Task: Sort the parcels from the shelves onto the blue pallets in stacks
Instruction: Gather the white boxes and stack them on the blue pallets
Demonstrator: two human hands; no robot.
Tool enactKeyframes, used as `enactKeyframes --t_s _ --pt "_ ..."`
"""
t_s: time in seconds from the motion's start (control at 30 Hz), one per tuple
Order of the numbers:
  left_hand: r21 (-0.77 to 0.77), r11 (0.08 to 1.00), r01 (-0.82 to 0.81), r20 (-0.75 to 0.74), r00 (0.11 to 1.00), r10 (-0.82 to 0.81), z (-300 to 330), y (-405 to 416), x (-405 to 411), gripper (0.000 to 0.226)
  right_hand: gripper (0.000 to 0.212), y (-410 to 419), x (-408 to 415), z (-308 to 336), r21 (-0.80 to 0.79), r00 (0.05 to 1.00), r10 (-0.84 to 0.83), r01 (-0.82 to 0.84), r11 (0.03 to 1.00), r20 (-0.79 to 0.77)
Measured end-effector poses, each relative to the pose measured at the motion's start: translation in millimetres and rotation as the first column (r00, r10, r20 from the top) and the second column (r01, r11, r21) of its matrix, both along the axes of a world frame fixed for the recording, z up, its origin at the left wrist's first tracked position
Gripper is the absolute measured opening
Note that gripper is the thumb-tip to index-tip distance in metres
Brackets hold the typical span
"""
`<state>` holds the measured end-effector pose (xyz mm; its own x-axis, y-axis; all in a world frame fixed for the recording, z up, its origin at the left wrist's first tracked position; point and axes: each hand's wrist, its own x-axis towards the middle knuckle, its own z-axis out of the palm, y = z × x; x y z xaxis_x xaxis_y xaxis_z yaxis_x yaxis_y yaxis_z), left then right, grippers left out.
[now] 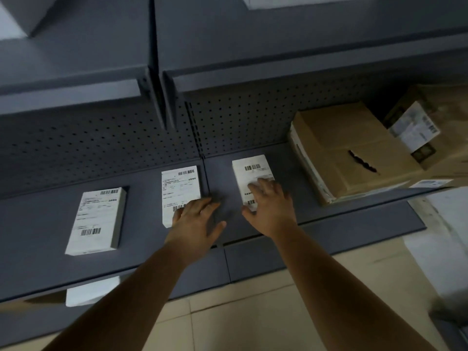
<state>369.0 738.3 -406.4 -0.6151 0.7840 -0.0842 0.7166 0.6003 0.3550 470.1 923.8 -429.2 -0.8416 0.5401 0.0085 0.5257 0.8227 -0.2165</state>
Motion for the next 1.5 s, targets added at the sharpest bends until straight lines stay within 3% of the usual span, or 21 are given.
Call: enactKeyframes --t_s 0.23,0.53,0.7,0.93,1.27,1.5 --pt "0.045 0.998 -0.051 -0.083 0.995 0.054 -22.7 0.8 -17.2 0.066 0.072 8.5 -17.9 -30.0 -0.001 0.993 -0.038 0.039 0.999 0.112" --pt "-0.051 0.982 -0.18 -0.137 0.976 0.171 -31.8 -14.1 -14.2 0.071 0.071 -1.1 -13.4 -30.3 0.02 0.994 -0.074 0.073 0.997 0.081" --pt "-0.166 0.94 -0.298 -0.124 0.952 0.28 -28.4 -14.3 -22.4 0.071 0.063 -17.5 -12.3 -20.2 0.053 0.995 -0.098 0.099 0.994 -0.029" --pt "-0.208 0.937 -0.279 -0.134 0.958 0.255 -44.6 -1.0 -23.3 0.072 0.062 -33.9 -1.4 -13.7 0.117 0.986 -0.086 0.103 0.988 -0.146" --pt "-0.119 0.953 -0.277 -0.149 0.954 0.258 -48.8 -4.0 -31.0 0.066 0.059 -59.2 0.2 -13.1 0.151 0.977 -0.091 0.122 0.981 -0.195" --pt "0.002 0.982 -0.19 -0.159 0.969 0.188 -5.7 -40.9 -36.4 0.062 0.059 -92.8 -16.3 21.2 0.161 0.971 -0.096 0.132 0.978 -0.218"
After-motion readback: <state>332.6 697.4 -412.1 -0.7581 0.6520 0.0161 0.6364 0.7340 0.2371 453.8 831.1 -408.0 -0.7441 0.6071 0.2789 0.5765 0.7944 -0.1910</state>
